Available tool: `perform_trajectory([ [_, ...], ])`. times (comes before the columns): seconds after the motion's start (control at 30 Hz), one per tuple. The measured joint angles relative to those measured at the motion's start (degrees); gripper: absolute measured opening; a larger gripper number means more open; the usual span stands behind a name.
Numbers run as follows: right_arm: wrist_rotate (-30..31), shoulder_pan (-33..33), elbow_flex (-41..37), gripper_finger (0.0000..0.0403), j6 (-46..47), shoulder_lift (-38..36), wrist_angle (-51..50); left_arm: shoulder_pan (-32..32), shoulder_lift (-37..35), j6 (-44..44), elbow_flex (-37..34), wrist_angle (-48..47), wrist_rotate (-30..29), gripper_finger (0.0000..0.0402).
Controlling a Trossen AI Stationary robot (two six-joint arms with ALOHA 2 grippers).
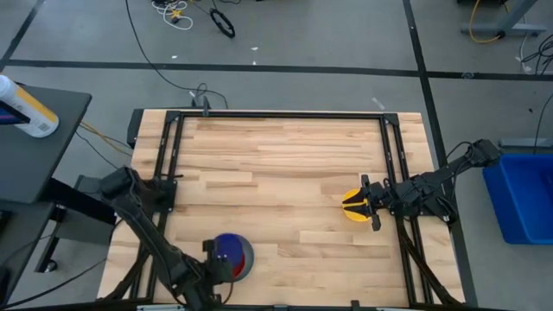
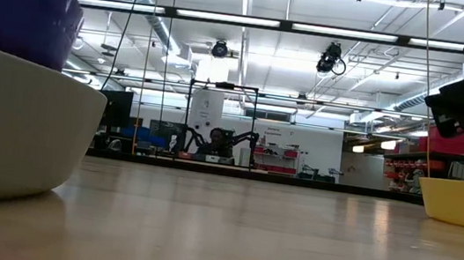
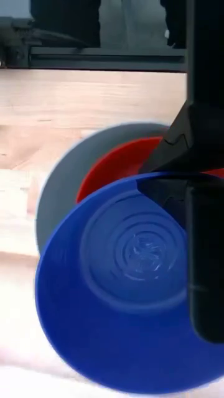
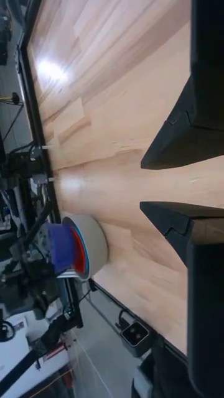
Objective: Nest bowls inside each other
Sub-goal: Stack the blue bowl on top of the red bowl, then stack the yellow bowl on top of the blue bowl
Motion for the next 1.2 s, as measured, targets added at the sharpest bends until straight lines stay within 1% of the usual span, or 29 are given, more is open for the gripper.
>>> perform_trajectory([
  [0.17, -0.20, 0.00, 0.00, 0.0101, 0.59, 0.00, -0.11, -0.17, 1.78, -1.47, 0.02, 3.40, 2.41, 0.0005],
  [0.33, -0.20, 0.00, 0.00, 0.0101, 0.52, 0.00, -0.46, -0.21, 1.81, -3.54, 0.02, 3.91, 3.41, 0.0005],
  [0.43, -0.20, 0.00, 0.00, 0.0101, 0.48, 0.02, -0.46, -0.13, 1.81, -3.58, -0.04, 5.10, 5.27, 0.0005],
  [0.53, -0.17, 0.00, 0.00, 0.0101, 0.37, 0.02, -0.66, 0.10, 1.81, -2.80, -0.51, 7.05, 5.01, 0.0007],
  [0.6, -0.17, 0.00, 0.00, 0.0103, 0.36, 0.02, -0.89, 0.10, 1.81, -0.94, -0.52, 8.56, 4.41, 0.0028],
  [0.73, -0.15, 0.00, 0.00, 0.0105, 0.37, 0.02, -1.36, 0.53, 1.73, -0.86, -1.00, 7.08, 1.76, 0.0118],
  [0.83, -0.15, 0.00, 0.00, 0.0105, 0.37, 0.02, -1.38, 1.63, 1.70, -3.22, -2.84, 4.42, 2.50, 0.0184],
  [0.93, -0.58, 0.00, 0.00, 0.0106, 0.85, 0.02, -1.38, 2.56, 1.67, -3.67, -5.08, 7.24, 4.60, 0.0235],
  [1.0, -0.61, 0.02, 0.00, 0.0106, 1.08, 0.02, -1.47, 2.76, 1.65, -3.78, -5.79, 7.84, 5.29, 0.0256],
  [1.07, -0.63, 0.02, 0.00, 0.0106, 1.21, 0.03, -1.80, 2.76, 1.72, -2.65, -5.97, 8.28, 4.90, 0.0268],
  [1.2, -1.25, 0.00, 0.00, 0.0105, 1.22, 0.04, -1.79, 2.74, 1.70, -0.41, -4.60, 9.91, 3.20, 0.0275],
])
